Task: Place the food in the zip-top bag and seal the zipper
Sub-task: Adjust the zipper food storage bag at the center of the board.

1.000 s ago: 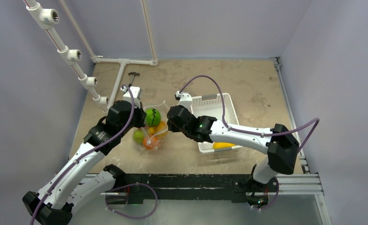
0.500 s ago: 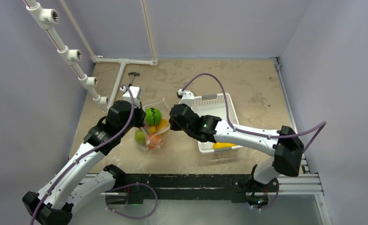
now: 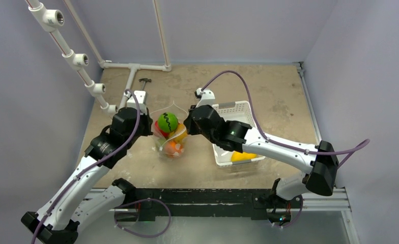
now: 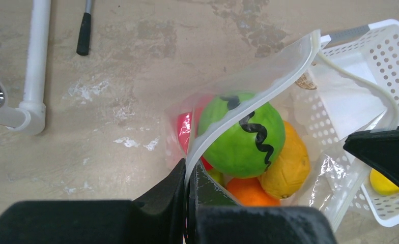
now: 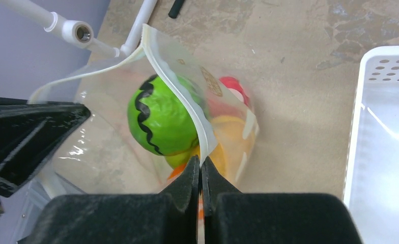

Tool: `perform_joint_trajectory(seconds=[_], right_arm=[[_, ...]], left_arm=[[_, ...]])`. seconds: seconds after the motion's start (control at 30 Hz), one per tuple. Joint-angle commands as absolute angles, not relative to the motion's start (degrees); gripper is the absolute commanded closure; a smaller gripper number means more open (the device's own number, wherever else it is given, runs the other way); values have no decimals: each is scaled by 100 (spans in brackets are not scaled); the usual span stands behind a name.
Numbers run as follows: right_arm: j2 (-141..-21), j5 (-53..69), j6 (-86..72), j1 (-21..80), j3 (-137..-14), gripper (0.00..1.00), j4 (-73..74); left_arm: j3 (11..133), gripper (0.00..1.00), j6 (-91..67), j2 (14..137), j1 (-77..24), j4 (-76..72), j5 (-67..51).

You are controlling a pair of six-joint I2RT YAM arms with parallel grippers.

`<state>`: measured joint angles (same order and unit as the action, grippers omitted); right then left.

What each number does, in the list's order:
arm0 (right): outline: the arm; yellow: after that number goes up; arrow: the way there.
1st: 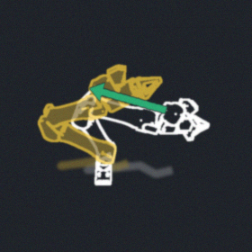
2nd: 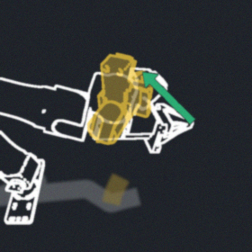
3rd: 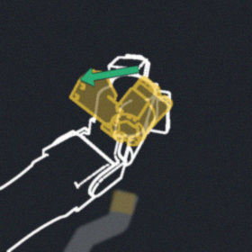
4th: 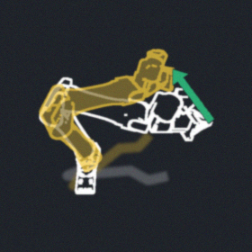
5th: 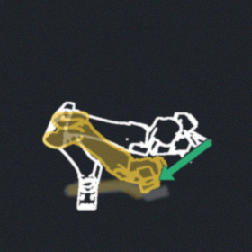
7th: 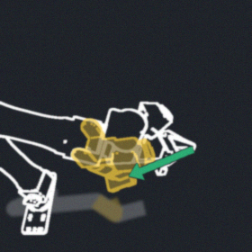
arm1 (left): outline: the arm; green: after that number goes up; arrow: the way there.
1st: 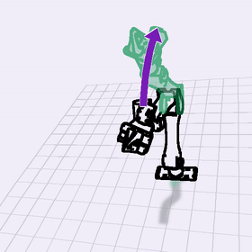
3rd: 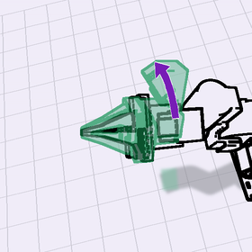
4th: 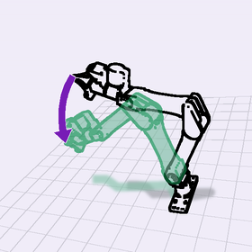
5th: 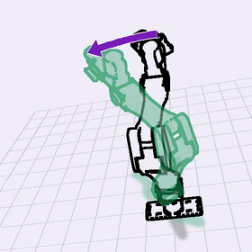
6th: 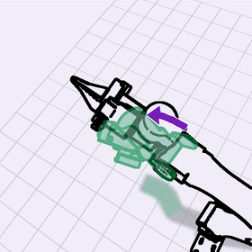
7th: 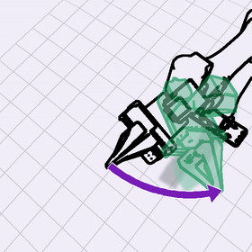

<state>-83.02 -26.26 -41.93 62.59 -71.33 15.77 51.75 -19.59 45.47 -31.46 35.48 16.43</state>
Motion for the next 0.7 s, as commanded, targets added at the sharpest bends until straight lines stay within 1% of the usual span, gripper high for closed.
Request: perform_joint_trajectory(seconds=[0.0, 0.13, 0.23, 0.47, 0.63, 0.67], right_arm=[[-8108, -2271, -3714, 6048, -7482, 100, 1272], [-8006, -1812, -3457, 5819, -7359, 100, 880], [-8139, -1584, -3430, 5708, -7282, 100, 851], [-8253, -1412, -3460, 5695, -6945, 100, 756], [-8173, -1578, -3502, 5695, -6873, 100, 901], [-8159, -1635, -3503, 5695, -6873, 98, 933]], left_arm=[[5590, 100, -1834, 4583, -3103, 3529, 1793], [5422, 100, -2005, 4694, -3103, 3372, 1658], [5201, 100, -2124, 4781, -3098, 3160, 1530], [4902, 100, -2197, 5062, -3101, 3028, 1172], [4845, 100, -2158, 5046, -3100, 3013, 1140], [4841, 100, -2148, 5038, -3100, 3018, 1129]])
